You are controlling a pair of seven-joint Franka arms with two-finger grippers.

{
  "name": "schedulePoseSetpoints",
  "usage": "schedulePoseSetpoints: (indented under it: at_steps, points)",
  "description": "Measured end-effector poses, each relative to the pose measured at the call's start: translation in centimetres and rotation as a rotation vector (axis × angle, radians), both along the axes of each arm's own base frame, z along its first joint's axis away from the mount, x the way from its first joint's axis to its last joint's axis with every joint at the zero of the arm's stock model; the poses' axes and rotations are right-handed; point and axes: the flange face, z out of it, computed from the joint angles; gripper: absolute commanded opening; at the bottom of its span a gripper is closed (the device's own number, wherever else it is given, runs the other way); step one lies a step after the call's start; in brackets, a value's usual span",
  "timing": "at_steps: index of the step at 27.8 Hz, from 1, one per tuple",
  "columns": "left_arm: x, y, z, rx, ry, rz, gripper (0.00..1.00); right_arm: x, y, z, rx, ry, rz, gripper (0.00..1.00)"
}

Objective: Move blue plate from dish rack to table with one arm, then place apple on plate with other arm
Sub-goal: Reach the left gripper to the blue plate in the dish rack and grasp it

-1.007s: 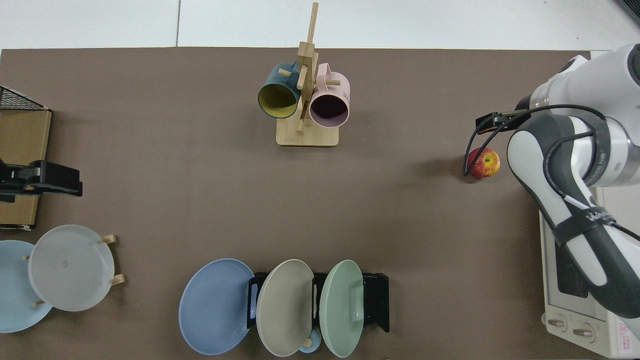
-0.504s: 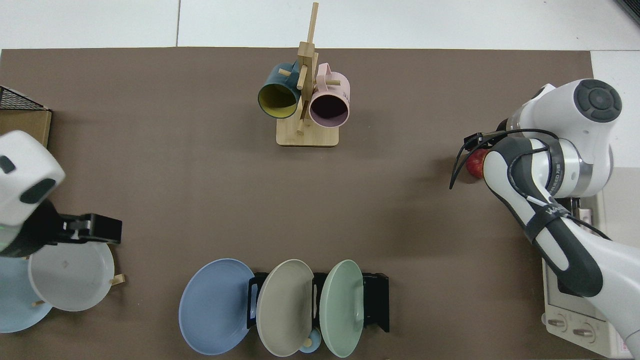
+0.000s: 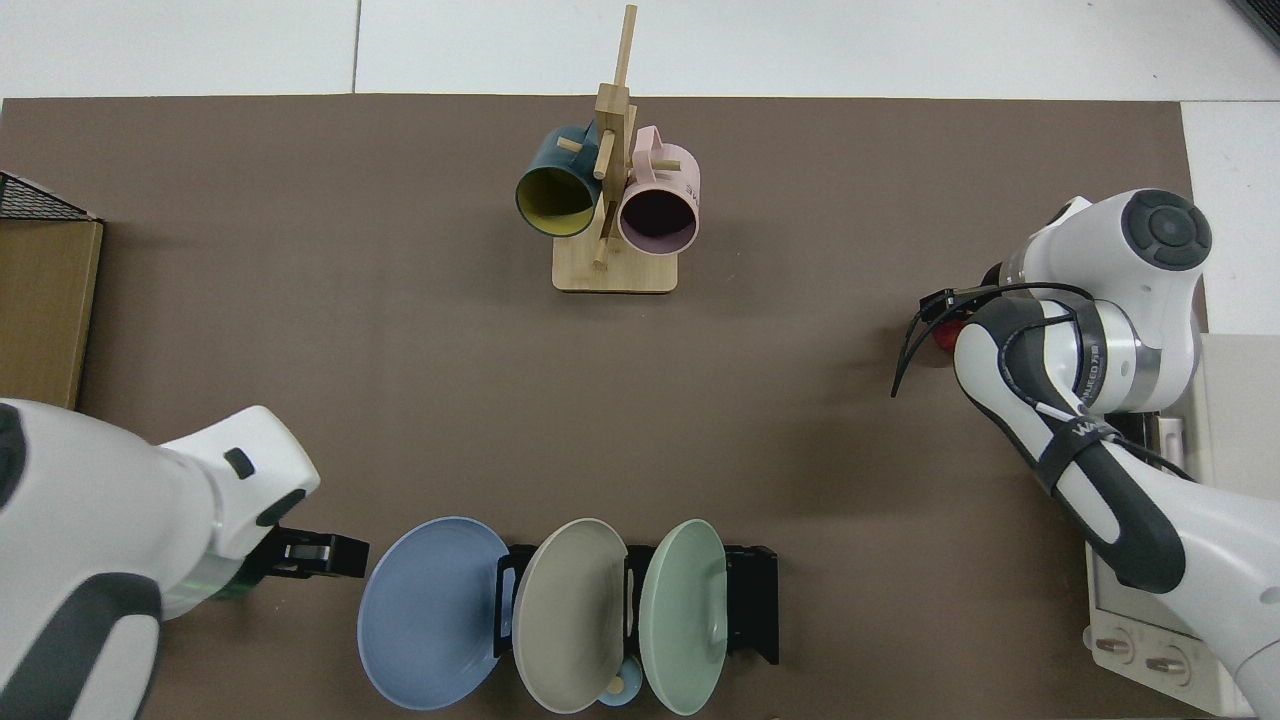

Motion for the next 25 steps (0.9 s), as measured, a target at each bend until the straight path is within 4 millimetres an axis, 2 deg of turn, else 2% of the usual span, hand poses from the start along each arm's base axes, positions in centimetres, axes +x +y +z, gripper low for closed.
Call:
schedulePoseSetpoints:
  at_steps: [7, 9, 11, 12, 14, 16, 19, 22, 25]
  points:
    - [-0.9, -0.1, -2.1, 0.001, 0.025, 0.008, 0.88, -0.1, 0.1, -0.6, 0.000, 0.011, 0.001, 0.99]
    - [-1.2, -0.6, -2.3, 0.001, 0.032, -0.004, 0.77, -0.1, 0.2, -0.8, 0.000, 0.013, 0.003, 0.93]
    - [-1.6, -1.2, -2.5, 0.002, 0.039, -0.019, 0.58, -0.1, 0.4, -0.8, 0.000, 0.014, 0.006, 0.77]
    - [-1.8, -1.4, -2.5, 0.003, 0.042, -0.024, 0.50, -0.1, 0.4, -0.9, 0.000, 0.015, 0.006, 0.63]
    - [-2.0, -1.6, -2.6, 0.006, 0.048, -0.032, 0.39, -0.1, 0.4, -0.9, -0.002, 0.015, 0.009, 0.22]
    - [-2.2, -1.8, -2.6, 0.008, 0.053, -0.037, 0.33, -0.1, 0.4, -0.9, -0.007, 0.015, 0.013, 0.00]
    - [-2.5, -1.9, -2.6, 0.010, 0.063, -0.044, 0.30, -0.1, 0.5, -0.9, -0.012, 0.015, 0.020, 0.00]
    - [-2.8, -2.0, -2.6, 0.015, 0.080, -0.047, 0.22, -0.1, 0.5, -0.9, -0.013, 0.015, 0.020, 0.00]
    - [-3.1, -2.0, -2.6, 0.020, 0.097, -0.052, 0.21, -0.1, 0.5, -0.9, -0.013, 0.015, 0.021, 0.00]
